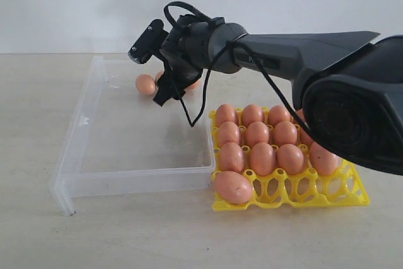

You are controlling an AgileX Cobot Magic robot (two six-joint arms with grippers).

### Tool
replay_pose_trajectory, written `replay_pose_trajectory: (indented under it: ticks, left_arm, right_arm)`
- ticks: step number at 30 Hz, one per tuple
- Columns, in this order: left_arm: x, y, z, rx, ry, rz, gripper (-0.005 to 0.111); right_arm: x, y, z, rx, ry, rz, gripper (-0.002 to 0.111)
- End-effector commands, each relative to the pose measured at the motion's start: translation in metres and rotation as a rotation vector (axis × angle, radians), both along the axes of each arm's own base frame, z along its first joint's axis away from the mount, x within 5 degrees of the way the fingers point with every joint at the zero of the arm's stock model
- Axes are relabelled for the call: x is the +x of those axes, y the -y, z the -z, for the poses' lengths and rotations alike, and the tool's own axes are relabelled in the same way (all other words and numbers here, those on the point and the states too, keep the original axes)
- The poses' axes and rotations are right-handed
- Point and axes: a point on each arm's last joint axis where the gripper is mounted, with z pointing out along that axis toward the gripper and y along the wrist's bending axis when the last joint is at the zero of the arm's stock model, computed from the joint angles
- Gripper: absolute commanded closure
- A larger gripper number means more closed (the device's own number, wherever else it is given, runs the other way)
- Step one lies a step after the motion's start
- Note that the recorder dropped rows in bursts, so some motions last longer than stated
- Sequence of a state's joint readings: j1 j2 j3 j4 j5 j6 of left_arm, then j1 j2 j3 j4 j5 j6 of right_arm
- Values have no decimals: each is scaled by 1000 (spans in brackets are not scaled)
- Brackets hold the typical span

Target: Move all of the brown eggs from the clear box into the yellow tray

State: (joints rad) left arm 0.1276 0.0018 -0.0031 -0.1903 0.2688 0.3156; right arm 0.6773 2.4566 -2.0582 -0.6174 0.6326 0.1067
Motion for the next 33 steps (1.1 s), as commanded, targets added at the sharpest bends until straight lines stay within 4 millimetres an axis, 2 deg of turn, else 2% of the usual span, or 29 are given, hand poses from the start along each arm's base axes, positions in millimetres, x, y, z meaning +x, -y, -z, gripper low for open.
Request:
replay_pose_trajectory:
  ticks: [1,5,7,9,16,21,26,33]
  left_arm:
    - [0,0,0,-15,8,-4,111]
    - [0,0,0,-15,8,-4,111]
    - [0,0,0,-15,8,-4,111]
    - [0,0,0,-15,8,-4,111]
    - [0,0,0,-15,8,-4,111]
    - [0,0,0,-15,8,-4,111]
    - [0,0,0,-15,8,-4,111]
    - [0,0,0,-15,8,-4,111]
  right_arm:
    - [7,2,14,16,16,16,43]
    - [11,4,30,-7,43,42,43]
    - [11,5,33,-8,41,58,48]
    - [11,6,33,-17,46,71,57]
    - [11,8,33,-42,44,85,109]
    - [8,10,21,-31,35,129,108]
    - [-2,17,-2,-78,-12,209,108]
    - [-30,5,-15,-18,-306,68,108]
